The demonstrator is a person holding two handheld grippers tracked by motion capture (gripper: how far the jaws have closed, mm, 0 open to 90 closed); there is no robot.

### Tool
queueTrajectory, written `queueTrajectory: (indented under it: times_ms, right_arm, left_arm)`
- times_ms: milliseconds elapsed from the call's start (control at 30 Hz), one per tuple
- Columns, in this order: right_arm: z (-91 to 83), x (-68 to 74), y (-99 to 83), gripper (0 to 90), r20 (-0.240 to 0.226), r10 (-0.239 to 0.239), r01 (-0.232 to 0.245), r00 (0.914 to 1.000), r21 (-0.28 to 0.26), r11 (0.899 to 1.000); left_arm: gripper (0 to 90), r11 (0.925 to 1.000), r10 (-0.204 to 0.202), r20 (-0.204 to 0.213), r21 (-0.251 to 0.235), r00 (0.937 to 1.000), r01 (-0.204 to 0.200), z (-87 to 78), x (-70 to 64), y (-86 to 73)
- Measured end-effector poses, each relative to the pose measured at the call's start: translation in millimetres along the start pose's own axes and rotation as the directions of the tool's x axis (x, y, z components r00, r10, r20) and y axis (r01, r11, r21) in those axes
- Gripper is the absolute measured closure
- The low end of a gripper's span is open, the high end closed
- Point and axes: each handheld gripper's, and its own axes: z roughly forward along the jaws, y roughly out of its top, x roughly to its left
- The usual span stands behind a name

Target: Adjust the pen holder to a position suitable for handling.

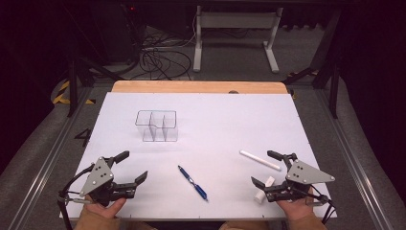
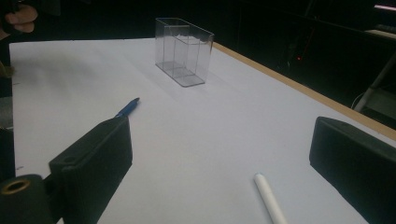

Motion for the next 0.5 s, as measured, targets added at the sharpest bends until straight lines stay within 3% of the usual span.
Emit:
queueTrajectory:
  times_ms: [167,500]
  right_arm:
    - [0.6,0.8,0.1,6.6,-0.005,-0.002,0.002,1.0000,-0.002,1.000]
    - [2.7,2.7,0.1,7.3,-0.029,-0.005,0.005,0.9996,0.001,1.000]
  left_arm:
    - [18.9,0.9999,-0.015,0.011,-0.008,0.9998,0.015,-0.6,0.7,1.0]
    - [21.4,0.9990,0.035,0.012,0.028,0.9993,-0.035,1.1,-1.5,5.3]
